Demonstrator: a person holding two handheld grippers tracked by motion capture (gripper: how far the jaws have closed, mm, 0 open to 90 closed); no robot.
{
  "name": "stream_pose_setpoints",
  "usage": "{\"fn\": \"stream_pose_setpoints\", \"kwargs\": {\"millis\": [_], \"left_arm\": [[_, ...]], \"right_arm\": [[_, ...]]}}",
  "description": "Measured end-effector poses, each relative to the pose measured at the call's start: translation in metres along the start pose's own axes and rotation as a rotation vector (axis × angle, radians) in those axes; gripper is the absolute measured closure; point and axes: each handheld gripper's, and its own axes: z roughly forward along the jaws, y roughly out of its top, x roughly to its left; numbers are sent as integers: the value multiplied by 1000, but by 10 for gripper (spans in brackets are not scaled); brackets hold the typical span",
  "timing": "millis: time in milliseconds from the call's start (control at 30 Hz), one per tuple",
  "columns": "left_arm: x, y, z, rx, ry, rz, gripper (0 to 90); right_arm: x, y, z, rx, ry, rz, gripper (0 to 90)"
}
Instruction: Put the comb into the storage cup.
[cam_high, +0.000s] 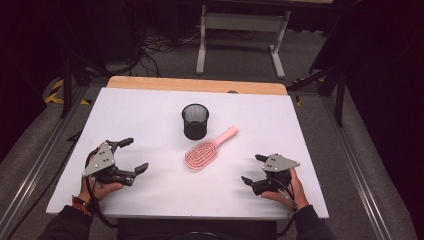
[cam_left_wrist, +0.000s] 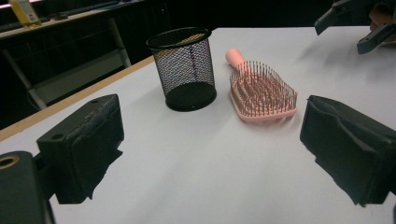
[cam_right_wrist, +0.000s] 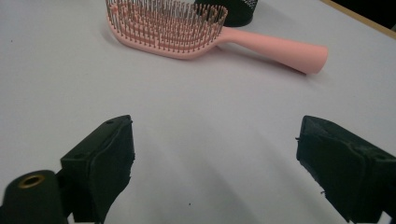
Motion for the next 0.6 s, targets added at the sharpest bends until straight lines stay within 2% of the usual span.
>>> {"fn": "stream_pose_setpoints", "kwargs": {"millis": [367,600], "left_arm": [[-1,0,1,0,-7,-1,74],[0,0,1,7,-17,2,75]], "right_arm": [[-2,1,-2,6,-17,-22,123],[-7,7,-8,-13,-15,-27,131]]}}
